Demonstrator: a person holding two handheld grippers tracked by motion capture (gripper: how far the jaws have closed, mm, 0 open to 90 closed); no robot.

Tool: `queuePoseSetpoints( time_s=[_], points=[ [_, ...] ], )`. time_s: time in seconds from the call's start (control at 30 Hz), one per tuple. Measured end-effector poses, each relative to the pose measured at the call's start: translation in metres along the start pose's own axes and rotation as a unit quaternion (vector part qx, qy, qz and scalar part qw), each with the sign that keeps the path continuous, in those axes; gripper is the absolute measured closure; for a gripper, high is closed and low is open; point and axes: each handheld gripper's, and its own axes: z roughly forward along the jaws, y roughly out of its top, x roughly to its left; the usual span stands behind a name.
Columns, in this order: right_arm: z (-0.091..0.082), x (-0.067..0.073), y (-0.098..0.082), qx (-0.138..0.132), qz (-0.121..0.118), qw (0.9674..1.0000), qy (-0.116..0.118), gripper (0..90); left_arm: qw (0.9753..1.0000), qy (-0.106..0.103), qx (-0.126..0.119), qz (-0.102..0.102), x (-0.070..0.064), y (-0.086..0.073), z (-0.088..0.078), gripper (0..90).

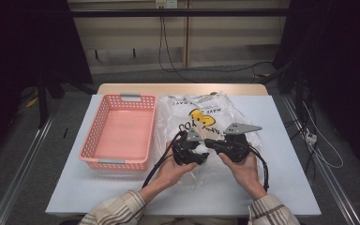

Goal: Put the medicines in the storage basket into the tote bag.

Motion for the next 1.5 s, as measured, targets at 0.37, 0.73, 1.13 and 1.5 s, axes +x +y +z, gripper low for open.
queuePoseSetpoints(
  time_s=[0.37,0.73,1.13,1.5],
  points=[
    [-0.003,-0.002,0.001,-0.007,0.002,1.0,0.001,90.0,0.9991,-0.025,-0.018,0.028,-0.006,0.001,-0.03,28.8],
    [-0.008,0.0,-0.003,0.002,0.004,1.0,0.004,90.0,0.9971,-0.022,-0.053,0.05,-0.017,-0.013,-0.07,28.4],
    [-0.012,0.008,-0.016,0.02,0.006,0.9998,-0.006,90.0,0.9982,-0.005,-0.039,0.045,-0.013,-0.04,-0.093,27.4],
    [-0.019,0.01,-0.024,0.033,0.008,0.9993,0.016,75.3,0.9985,-0.002,-0.032,0.045,-0.013,-0.06,-0.111,26.6]
  ],
)
